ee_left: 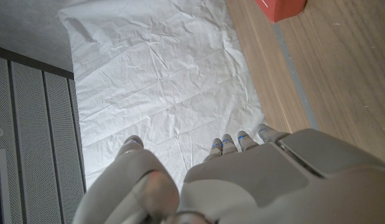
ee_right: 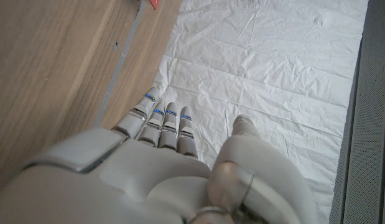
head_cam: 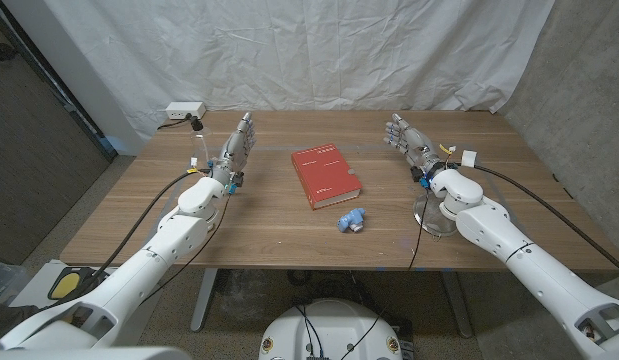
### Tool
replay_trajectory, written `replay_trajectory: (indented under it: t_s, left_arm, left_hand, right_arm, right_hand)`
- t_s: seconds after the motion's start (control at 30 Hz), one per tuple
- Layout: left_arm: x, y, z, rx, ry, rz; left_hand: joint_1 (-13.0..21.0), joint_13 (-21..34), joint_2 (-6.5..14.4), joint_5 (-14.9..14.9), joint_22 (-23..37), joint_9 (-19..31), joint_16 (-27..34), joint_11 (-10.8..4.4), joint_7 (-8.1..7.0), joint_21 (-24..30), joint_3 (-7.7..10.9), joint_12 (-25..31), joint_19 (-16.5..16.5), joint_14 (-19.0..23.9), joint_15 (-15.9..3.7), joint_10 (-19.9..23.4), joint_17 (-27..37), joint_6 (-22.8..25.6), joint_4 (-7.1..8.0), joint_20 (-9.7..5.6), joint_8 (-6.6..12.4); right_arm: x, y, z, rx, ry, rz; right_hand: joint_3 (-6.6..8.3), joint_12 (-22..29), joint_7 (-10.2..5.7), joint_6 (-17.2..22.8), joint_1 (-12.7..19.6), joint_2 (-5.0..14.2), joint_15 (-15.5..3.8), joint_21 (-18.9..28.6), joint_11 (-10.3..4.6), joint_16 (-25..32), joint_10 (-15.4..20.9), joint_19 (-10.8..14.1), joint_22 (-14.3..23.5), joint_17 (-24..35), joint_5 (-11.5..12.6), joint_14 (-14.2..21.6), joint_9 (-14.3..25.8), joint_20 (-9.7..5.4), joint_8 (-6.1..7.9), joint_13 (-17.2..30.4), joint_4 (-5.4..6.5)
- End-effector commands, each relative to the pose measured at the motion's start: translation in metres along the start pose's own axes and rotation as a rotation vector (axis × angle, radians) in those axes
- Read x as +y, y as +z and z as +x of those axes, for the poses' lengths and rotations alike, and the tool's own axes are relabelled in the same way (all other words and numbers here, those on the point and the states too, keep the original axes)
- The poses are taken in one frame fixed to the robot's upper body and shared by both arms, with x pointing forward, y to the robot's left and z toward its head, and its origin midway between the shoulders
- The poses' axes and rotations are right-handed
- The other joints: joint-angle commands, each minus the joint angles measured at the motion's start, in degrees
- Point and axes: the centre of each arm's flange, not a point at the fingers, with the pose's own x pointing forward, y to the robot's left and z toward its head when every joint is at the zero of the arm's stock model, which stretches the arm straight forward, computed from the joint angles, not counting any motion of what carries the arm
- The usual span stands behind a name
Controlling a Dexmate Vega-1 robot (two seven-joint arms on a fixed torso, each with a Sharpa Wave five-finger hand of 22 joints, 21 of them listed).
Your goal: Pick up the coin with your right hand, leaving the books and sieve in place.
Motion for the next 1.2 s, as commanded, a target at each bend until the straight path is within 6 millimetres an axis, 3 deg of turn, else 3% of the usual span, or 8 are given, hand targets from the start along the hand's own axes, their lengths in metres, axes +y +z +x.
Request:
replay_trajectory:
  t_s: [0.03, 0.37, 0.63, 0.83, 0.97, 1.07, 1.2]
  left_arm:
    - [-0.002, 0.003, -0.001, -0.003, -0.004, 0.006]
    - [-0.003, 0.006, -0.001, -0.008, -0.006, 0.012]
    - [-0.005, 0.004, 0.001, -0.002, -0.005, 0.010]
    - [-0.005, 0.004, 0.004, -0.003, -0.003, 0.010]
    - [-0.005, 0.003, 0.005, -0.001, -0.007, 0.005]
    - [-0.006, 0.003, 0.007, -0.003, -0.003, 0.001]
    - [-0.007, 0.002, 0.008, 0.000, -0.004, 0.006]
  left_hand:
    - [0.6, 0.3, 0.3, 0.3, 0.1, 0.3, 0.2, 0.16, 0.04, 0.3, 0.09, 0.4, -0.9, -0.8, 0.19, 0.0, 0.3, 0.1, -0.33, -2.98, 0.02]
    - [0.8, 0.3, 0.5, 0.3, 0.1, 0.3, 0.2, 0.15, -0.02, 0.3, 0.04, 0.3, -1.0, -0.8, 0.21, 0.1, 0.3, 0.1, -0.39, -2.69, -0.02]
    - [0.9, 0.3, 0.5, 0.2, 0.1, 0.3, 0.2, 0.06, 0.01, 0.3, -0.01, 0.3, -1.0, -0.8, 0.19, 0.0, 0.3, 0.2, -0.42, -2.37, -0.04]
    - [1.0, 0.3, 0.6, 0.2, 0.1, 0.3, 0.1, 0.14, -0.02, 0.2, -0.05, 0.3, -1.1, -0.8, 0.21, 0.0, 0.3, 0.2, -0.45, -2.15, -0.06]
    - [1.1, 0.3, 0.7, 0.2, 0.1, 0.3, 0.1, 0.22, -0.07, 0.2, -0.08, 0.3, -1.1, -0.7, 0.22, 0.1, 0.3, 0.2, -0.47, -2.12, -0.08]
    - [1.1, 0.3, 0.7, 0.2, 0.1, 0.3, 0.1, 0.15, -0.07, 0.3, -0.10, 0.3, -1.1, -0.7, 0.26, 0.1, 0.3, 0.1, -0.48, -1.93, -0.13]
    - [1.2, 0.3, 0.7, 0.2, 0.1, 0.3, 0.2, 0.21, -0.08, 0.3, -0.13, 0.3, -1.1, -0.6, 0.31, 0.1, 0.3, 0.1, -0.49, -1.84, -0.15]
  right_arm:
    - [0.008, 0.011, -0.007, 0.045, 0.023, -0.034]
    - [0.011, 0.018, -0.014, 0.086, 0.017, -0.082]
    - [0.015, 0.022, -0.017, 0.112, -0.012, -0.179]
    - [0.019, 0.024, -0.014, 0.177, 0.009, -0.212]
    - [0.021, 0.029, -0.014, 0.213, 0.019, -0.224]
    - [0.021, 0.034, -0.014, 0.239, 0.025, -0.245]
    - [0.022, 0.041, -0.013, 0.274, 0.029, -0.272]
  right_hand:
    - [0.21, 0.4, -0.15, 0.5, 0.8, 0.12, -0.13, 0.7, -0.17, 0.6, 1.4, 1.3, 0.3, 0.2, -0.2, 1.5, 0.2, -0.11, -0.32, 0.3, -0.30]
    - [1.23, 0.9, 0.20, 1.2, 3.1, 0.78, -0.49, 1.9, -0.31, 1.5, 3.7, 5.3, 0.5, 0.4, -0.6, 6.3, 0.3, -0.05, -0.56, 0.3, -1.78]
    - [2.62, 0.8, -0.82, 5.5, 7.1, 0.80, -0.09, 1.5, -0.06, 0.5, 4.3, 5.1, 0.6, 0.3, -0.6, 6.2, 0.5, 0.37, 0.72, 0.4, -4.18]
    - [2.71, 0.4, 0.39, 11.2, 7.6, 0.67, 0.80, 0.9, 0.62, -0.1, 3.9, 4.0, 0.7, 0.6, -0.8, 5.5, 0.9, 1.25, 2.56, 0.5, -4.12]
    - [2.75, 0.4, 0.76, 12.6, 7.7, 0.78, 1.42, 0.7, 1.01, -0.1, 4.0, 3.8, 0.7, 0.7, -0.8, 5.6, 1.0, 1.77, 3.00, 0.6, -3.98]
    - [2.81, 0.8, -0.02, 13.4, 7.6, 0.97, 1.17, 1.2, 1.07, 0.6, 5.2, 5.1, 0.7, 0.9, -0.8, 7.4, 1.2, 2.00, 3.15, 0.6, -3.83]
    - [3.19, 1.5, -0.36, 13.4, 7.9, 1.70, 1.11, 2.5, 0.93, 2.0, 7.1, 8.5, 0.9, 1.4, -0.9, 11.5, 1.4, 1.59, 2.84, 0.8, -3.64]
